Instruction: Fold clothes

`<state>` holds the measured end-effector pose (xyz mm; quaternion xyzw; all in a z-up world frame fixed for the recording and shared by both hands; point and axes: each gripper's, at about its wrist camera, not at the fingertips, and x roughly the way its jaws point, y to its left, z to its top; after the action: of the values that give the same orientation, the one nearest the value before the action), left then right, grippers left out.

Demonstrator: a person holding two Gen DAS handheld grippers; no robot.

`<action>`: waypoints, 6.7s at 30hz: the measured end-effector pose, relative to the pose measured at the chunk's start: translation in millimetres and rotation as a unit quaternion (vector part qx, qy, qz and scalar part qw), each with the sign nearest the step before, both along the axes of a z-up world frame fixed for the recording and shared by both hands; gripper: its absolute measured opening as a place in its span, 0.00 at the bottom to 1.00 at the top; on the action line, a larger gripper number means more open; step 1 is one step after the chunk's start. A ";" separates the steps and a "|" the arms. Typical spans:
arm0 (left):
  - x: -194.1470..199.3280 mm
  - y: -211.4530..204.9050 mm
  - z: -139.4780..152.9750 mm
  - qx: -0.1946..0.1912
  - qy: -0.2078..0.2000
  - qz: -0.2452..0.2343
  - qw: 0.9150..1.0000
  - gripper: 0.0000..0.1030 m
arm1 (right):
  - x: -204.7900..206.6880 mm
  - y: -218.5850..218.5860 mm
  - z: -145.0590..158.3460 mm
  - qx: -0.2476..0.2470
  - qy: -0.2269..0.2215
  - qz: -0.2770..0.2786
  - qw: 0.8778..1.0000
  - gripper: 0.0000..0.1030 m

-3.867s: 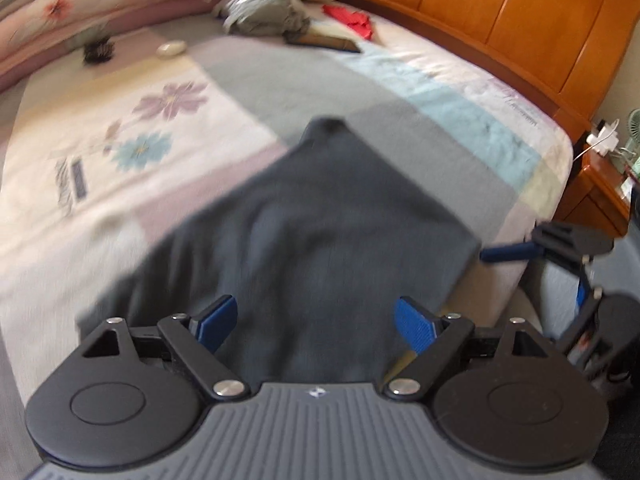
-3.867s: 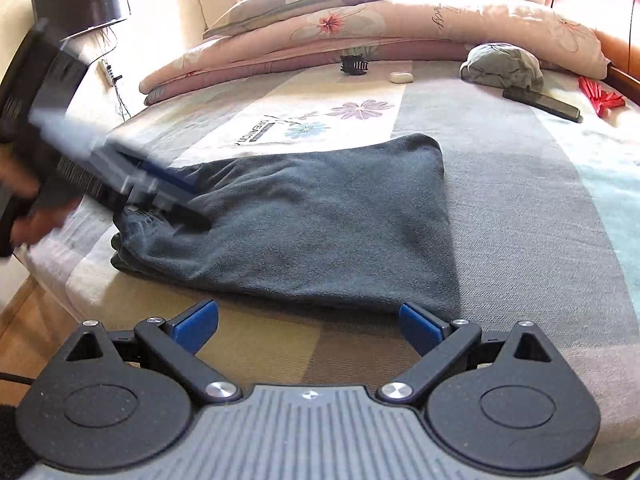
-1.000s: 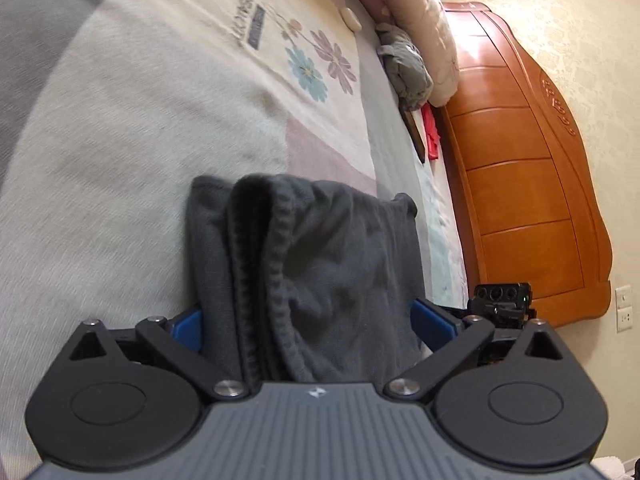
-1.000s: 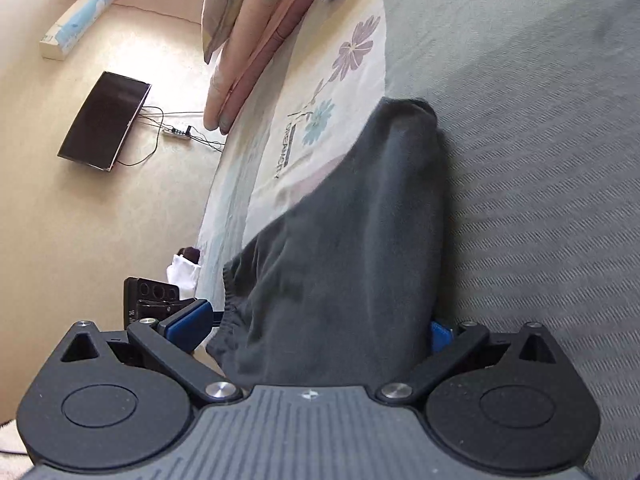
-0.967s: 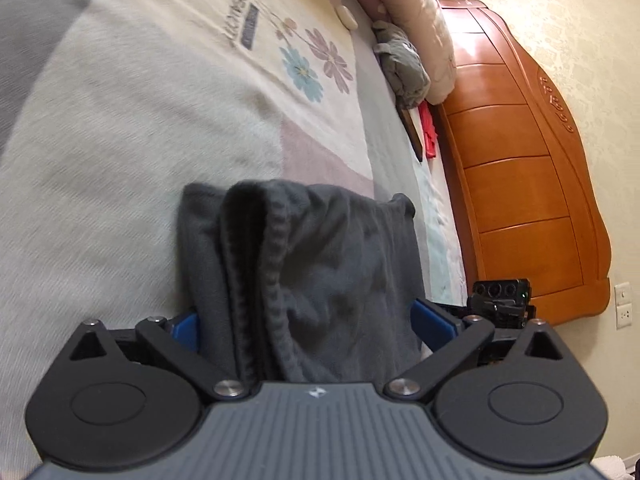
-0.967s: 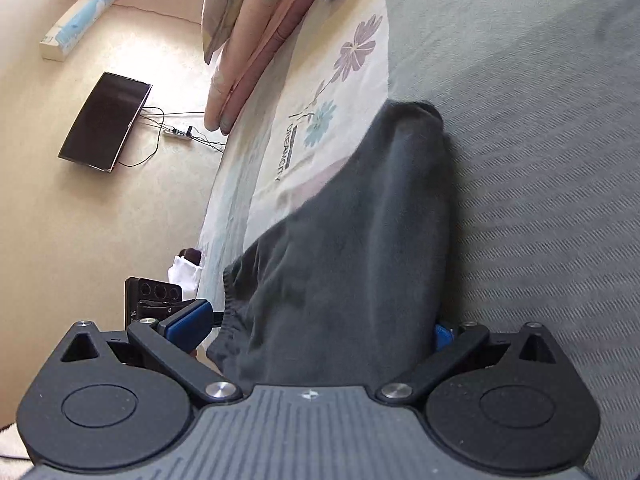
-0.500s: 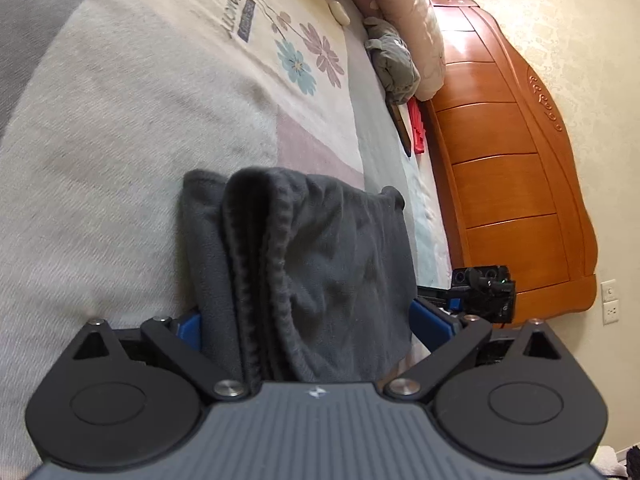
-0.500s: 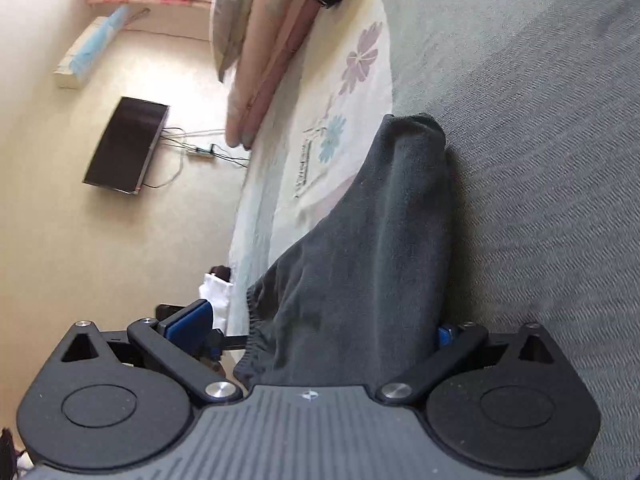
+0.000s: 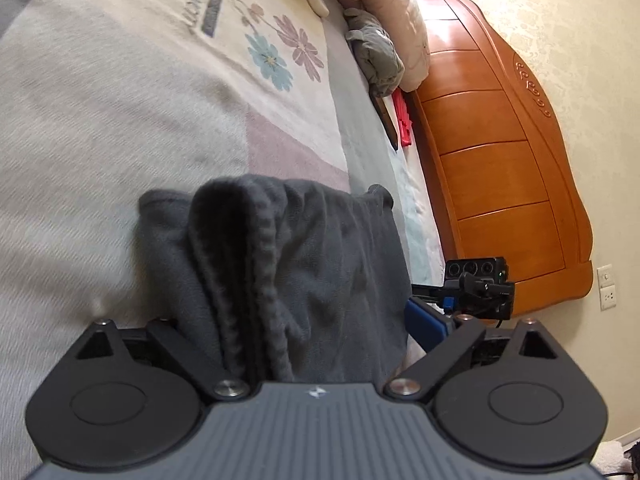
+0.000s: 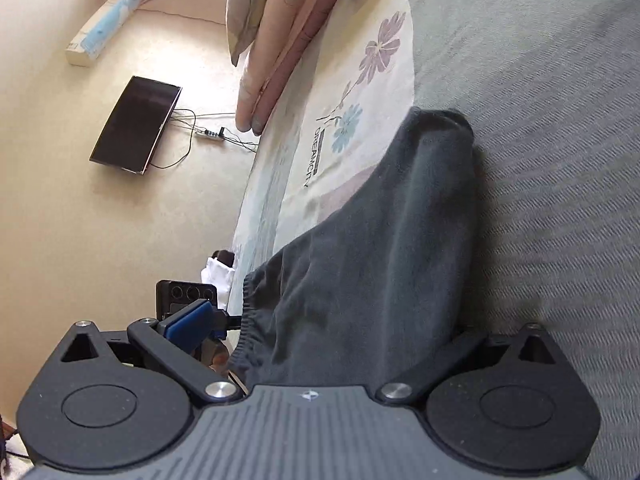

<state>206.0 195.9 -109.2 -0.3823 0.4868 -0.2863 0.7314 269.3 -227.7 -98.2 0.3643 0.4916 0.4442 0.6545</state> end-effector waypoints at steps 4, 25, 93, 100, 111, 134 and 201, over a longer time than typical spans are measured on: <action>-1.4 -0.2 -0.3 0.020 0.004 0.005 1.000 0.74 | -12.6 -0.7 -1.1 -0.041 -0.040 0.008 0.998 0.77; -18.5 -2.1 27.6 0.101 -0.009 0.051 0.994 0.25 | -34.7 0.3 6.2 -0.133 -0.040 -0.088 0.986 0.14; 271.7 -698.2 117.6 0.300 -0.247 -0.375 0.842 0.25 | -103.1 -335.4 28.9 -0.196 -0.125 -0.570 0.788 0.23; 283.6 -696.9 114.8 0.289 -0.231 -0.358 0.857 0.33 | -109.2 -336.6 16.2 -0.197 -0.111 -0.574 0.787 0.32; 290.7 -672.5 148.5 0.297 -0.275 -0.315 0.859 0.45 | -122.7 -347.2 -1.0 -0.172 -0.083 -0.589 0.785 0.59; 218.3 -673.9 82.0 0.292 -0.288 -0.448 0.794 0.63 | -115.8 -359.4 55.2 -0.367 -0.190 -0.558 0.720 0.97; 119.9 -486.4 78.3 0.368 -0.368 -0.311 0.796 0.93 | 29.9 -312.3 56.5 -0.402 -0.236 -0.337 0.818 1.00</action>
<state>325.9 -290.5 -30.9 0.2212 0.3424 -0.4167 0.8125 299.2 -540.0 -41.7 0.0956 0.3037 0.0311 0.9475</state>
